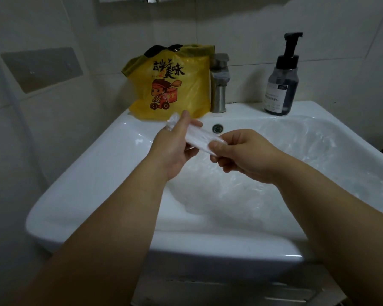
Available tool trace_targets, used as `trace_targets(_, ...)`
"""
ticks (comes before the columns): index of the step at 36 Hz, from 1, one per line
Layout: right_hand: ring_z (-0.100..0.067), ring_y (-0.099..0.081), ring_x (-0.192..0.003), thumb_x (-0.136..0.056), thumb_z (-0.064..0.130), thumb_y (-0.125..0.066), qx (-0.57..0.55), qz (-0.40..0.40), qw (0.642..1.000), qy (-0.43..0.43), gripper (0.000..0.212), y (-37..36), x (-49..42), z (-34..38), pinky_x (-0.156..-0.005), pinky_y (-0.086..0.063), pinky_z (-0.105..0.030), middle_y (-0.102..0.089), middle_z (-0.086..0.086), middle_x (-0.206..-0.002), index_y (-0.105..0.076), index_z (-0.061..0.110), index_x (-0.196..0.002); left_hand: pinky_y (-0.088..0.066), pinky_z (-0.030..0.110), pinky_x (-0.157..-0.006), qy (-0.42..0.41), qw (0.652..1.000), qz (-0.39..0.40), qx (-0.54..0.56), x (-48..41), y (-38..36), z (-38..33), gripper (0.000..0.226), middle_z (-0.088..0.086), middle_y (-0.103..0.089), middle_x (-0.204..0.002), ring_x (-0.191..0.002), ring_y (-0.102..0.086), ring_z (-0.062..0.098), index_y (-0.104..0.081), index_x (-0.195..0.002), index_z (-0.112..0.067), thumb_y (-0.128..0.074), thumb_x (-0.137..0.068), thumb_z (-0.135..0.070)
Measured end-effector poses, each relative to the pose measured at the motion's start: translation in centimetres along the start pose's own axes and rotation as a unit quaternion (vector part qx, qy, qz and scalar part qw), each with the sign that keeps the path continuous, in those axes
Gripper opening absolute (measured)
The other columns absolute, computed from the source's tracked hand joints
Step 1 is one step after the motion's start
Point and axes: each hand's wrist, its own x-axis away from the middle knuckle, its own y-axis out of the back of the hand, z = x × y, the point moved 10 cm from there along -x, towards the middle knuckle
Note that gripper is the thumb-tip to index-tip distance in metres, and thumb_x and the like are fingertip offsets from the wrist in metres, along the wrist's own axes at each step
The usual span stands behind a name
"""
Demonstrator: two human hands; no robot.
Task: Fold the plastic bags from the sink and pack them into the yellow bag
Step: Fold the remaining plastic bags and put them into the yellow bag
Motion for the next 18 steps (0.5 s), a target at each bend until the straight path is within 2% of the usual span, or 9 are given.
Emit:
trace_targets(3,-0.010,-0.053,-0.056,-0.095,0.013,-0.056,-0.017,-0.005,1.000,-0.007,0.013,0.3,0.0,-0.3,-0.053,-0.048,-0.017,-0.062,-0.006,-0.069,-0.066,0.005,-0.094,-0.048,0.018,-0.052,0.009,0.998,-0.014,-0.059,-0.1,0.5,0.3,0.034,0.002,-0.061,-0.075,-0.065,-0.056,0.009,-0.064,-0.091,-0.012,-0.050,-0.098,-0.042)
trace_targets(4,-0.010,-0.053,-0.057,-0.095,0.013,-0.056,-0.024,-0.013,1.000,-0.011,0.013,0.6,0.0,-0.3,-0.053,-0.048,-0.017,-0.062,-0.007,-0.071,-0.066,0.004,-0.096,-0.047,0.017,-0.050,0.012,0.998,-0.018,-0.060,-0.2,0.8,0.4,0.031,0.001,-0.056,-0.072,-0.062,-0.052,0.008,-0.063,-0.095,-0.012,-0.054,-0.096,-0.041)
trace_targets(7,-0.012,-0.053,-0.062,-0.094,0.012,-0.056,-0.053,-0.042,0.998,-0.015,0.016,1.7,-0.1,-0.4,-0.054,-0.051,-0.017,-0.060,-0.009,-0.080,-0.064,0.001,-0.101,-0.049,0.015,-0.050,0.011,1.000,-0.001,-0.020,-0.4,1.0,0.2,0.017,-0.003,-0.046,-0.062,-0.050,-0.046,0.003,-0.059,-0.089,-0.013,-0.063,-0.092,-0.030)
trace_targets(11,-0.014,-0.053,-0.065,-0.095,0.011,-0.055,-0.090,-0.058,0.994,-0.014,0.010,2.7,-0.1,-0.3,-0.055,-0.053,-0.018,-0.059,-0.010,-0.085,-0.063,0.005,-0.098,-0.052,0.015,-0.053,0.000,0.998,0.042,-0.044,-0.2,0.8,0.1,0.015,-0.003,-0.054,-0.056,-0.050,-0.055,0.002,-0.058,-0.078,-0.010,-0.064,-0.091,-0.017)
trace_targets(15,-0.011,-0.053,-0.060,-0.095,0.009,-0.054,-0.033,-0.071,0.997,-0.009,0.014,3.5,0.0,-0.4,-0.054,-0.052,-0.016,-0.059,-0.009,-0.077,-0.062,0.001,-0.104,-0.053,0.016,-0.055,-0.018,0.987,0.057,-0.150,0.1,0.8,0.2,0.006,0.000,-0.062,-0.063,-0.052,-0.059,0.002,-0.065,-0.089,-0.009,-0.063,-0.092,-0.013)
trace_targets(18,-0.011,-0.054,-0.062,-0.096,0.010,-0.054,-0.002,-0.066,0.998,-0.016,0.012,4.0,0.0,-0.6,-0.054,-0.051,-0.017,-0.059,-0.008,-0.076,-0.064,0.006,-0.102,-0.053,0.017,-0.055,-0.006,0.976,0.091,-0.200,0.5,0.2,0.7,0.006,0.003,-0.067,-0.072,-0.053,-0.059,0.002,-0.065,-0.091,-0.011,-0.061,-0.094,-0.015)
